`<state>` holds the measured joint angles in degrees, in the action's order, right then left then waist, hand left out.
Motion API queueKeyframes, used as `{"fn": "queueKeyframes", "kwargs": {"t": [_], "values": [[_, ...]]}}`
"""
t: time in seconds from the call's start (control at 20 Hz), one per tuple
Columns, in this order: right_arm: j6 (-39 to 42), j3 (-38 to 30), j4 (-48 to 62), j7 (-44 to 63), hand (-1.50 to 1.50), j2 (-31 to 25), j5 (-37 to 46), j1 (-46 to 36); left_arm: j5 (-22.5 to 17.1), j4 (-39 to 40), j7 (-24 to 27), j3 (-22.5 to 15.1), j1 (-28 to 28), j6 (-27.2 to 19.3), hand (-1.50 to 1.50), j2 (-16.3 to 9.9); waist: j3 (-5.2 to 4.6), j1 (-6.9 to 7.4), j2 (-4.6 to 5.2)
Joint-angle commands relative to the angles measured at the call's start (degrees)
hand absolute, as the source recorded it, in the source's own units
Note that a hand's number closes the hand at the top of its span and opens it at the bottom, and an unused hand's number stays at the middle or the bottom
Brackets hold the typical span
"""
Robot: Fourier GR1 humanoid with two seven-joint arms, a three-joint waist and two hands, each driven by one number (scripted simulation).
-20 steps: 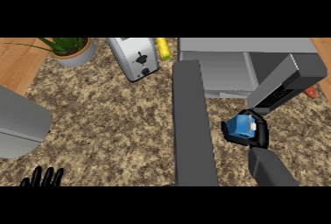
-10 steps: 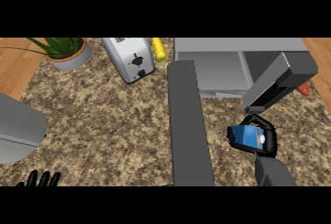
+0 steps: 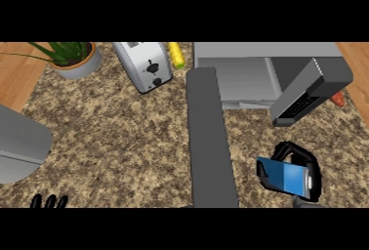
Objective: Pick up the milk, place it into the microwave and close the microwave
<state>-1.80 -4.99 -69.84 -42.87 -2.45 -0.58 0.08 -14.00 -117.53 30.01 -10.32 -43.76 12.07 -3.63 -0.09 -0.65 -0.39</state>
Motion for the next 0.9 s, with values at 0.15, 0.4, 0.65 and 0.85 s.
{"fn": "queueKeyframes", "kwargs": {"t": [0.15,0.4,0.65,0.85], "values": [[-0.2,8.8,-12.9,6.0,1.50,2.4,-7.5,5.5,1.8,-0.1,0.0,-1.2,0.6,-1.6,-1.50,1.2,0.09,0.72,0.26],[-7.2,10.4,-16.7,13.2,1.50,2.4,-4.2,1.2,-0.2,2.7,3.5,2.1,-1.0,1.3,-1.50,-0.5,0.08,0.96,0.28],[-14.9,12.4,-4.2,11.2,1.50,2.4,-2.3,-9.0,-2.6,2.4,1.3,3.9,0.3,2.4,-1.50,-1.8,0.11,1.33,0.42],[-14.7,10.4,-0.1,13.1,1.50,2.4,-0.8,-13.0,-1.5,2.0,1.9,3.6,-1.3,2.2,-1.50,-1.0,0.11,1.36,0.41]]}}
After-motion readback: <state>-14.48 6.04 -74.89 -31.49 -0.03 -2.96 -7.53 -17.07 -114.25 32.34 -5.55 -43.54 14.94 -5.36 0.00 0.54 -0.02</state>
